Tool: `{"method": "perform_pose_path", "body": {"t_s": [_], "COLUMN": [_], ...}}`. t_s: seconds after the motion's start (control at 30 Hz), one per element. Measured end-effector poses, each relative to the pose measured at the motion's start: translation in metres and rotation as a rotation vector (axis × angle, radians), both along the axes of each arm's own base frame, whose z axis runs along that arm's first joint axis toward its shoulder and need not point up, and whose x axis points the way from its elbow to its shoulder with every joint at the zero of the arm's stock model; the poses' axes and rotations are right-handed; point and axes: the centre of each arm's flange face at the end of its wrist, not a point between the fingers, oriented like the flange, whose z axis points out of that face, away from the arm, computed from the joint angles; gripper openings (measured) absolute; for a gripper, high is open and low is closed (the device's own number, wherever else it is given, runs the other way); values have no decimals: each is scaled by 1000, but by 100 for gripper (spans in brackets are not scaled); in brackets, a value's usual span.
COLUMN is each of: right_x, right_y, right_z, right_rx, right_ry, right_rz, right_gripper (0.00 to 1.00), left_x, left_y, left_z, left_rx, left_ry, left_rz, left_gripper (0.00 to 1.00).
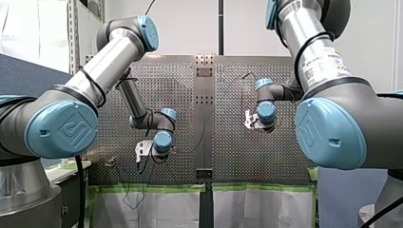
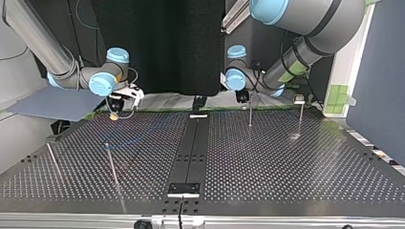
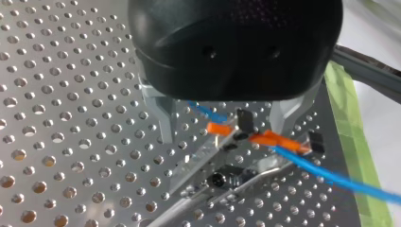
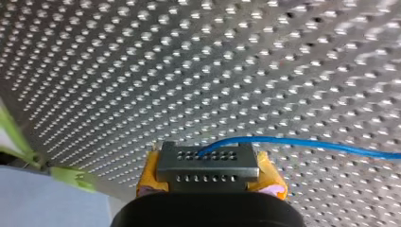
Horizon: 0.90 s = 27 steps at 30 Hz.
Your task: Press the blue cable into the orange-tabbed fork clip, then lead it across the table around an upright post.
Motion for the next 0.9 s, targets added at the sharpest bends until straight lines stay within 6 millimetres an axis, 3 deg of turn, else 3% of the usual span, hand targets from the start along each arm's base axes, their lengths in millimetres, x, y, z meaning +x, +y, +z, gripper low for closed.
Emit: {"method": "perform_pose_path", "body": {"t_s": [0.47,0.9], "right_x": [-10,-16], "right_y": [-5,-8], "right_z": [-13,-74], "right_rx": [14,68], "right_ry": [17,40], "right_rz": [-15,-25], "right_gripper": [2,2], "left_x": [0,-1], "left_y": [0,-3], "left_z": [0,0], "left_rx": [0,-1], "left_ry": [0,1], "left_rz": [0,-8], "left_gripper": [97,97]}}
